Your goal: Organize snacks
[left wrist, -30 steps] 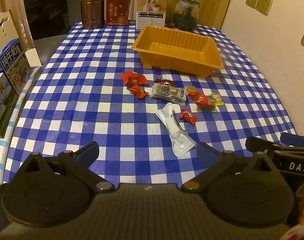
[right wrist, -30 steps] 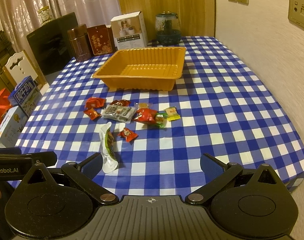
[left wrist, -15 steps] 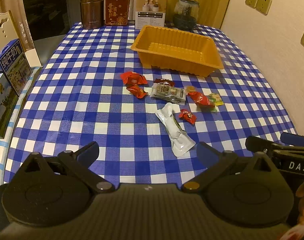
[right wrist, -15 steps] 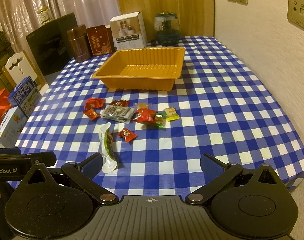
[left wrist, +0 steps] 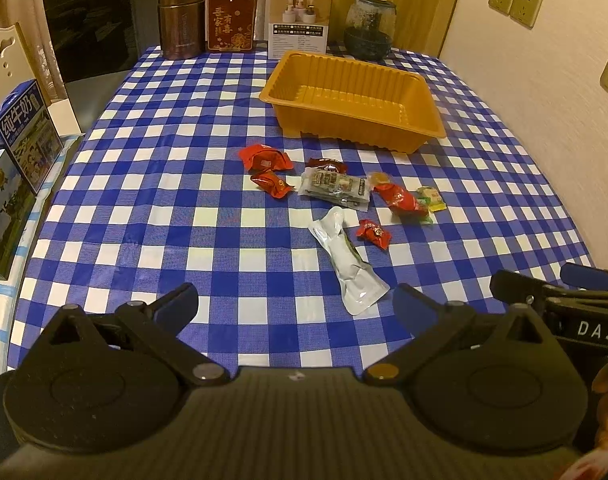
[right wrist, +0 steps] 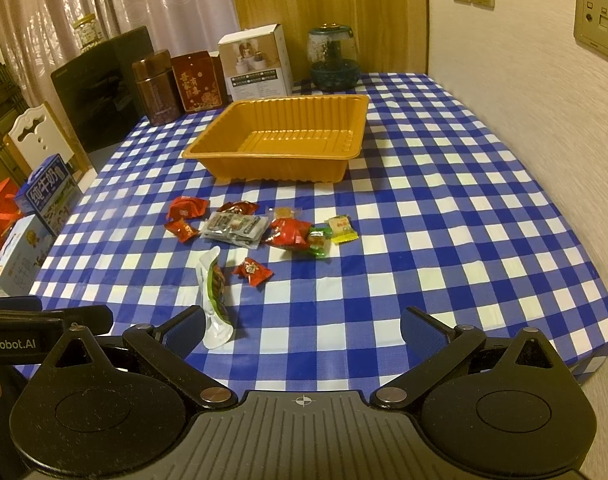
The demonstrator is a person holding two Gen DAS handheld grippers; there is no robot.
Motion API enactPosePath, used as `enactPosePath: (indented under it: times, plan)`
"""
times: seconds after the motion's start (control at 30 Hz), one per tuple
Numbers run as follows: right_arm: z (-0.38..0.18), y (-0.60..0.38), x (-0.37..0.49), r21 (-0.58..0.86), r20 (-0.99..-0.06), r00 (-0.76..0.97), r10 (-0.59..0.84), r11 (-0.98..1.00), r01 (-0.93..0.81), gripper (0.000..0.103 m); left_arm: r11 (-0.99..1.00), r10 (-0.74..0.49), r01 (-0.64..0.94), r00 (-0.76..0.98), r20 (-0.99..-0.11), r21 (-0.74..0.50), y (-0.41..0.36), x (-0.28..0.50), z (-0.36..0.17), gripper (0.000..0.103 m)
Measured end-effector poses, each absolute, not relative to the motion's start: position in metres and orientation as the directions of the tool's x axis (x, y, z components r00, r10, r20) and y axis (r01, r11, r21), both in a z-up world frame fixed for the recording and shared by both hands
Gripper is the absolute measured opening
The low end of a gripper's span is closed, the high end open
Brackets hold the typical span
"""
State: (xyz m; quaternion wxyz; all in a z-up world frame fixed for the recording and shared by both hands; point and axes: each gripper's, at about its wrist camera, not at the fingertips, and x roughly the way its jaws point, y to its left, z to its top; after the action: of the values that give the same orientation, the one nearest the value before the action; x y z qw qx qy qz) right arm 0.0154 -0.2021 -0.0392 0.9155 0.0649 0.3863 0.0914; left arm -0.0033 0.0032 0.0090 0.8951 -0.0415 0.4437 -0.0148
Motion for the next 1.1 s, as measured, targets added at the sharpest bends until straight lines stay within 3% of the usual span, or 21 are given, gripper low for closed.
enactPosePath:
  times: [0.77, 1.1]
  plan:
    - [-0.046, -0.206, 0.019, 0.196, -0.700, 0.682, 0.212, 0.975, -0.103, 0.103, 0.996, -0.068, -0.010, 0.597, -0.799, -0.092, 0.003, -0.002, 0.001, 0.103]
    - [-0.061, -0.216, 0.027, 0.207, -0.687, 0.701, 0.190, 0.976, -0.061, 0.102, 0.983, -0.106, -0.062, 0.580, -0.808, -0.173, 0.013, 0.011, -0.020, 0.102]
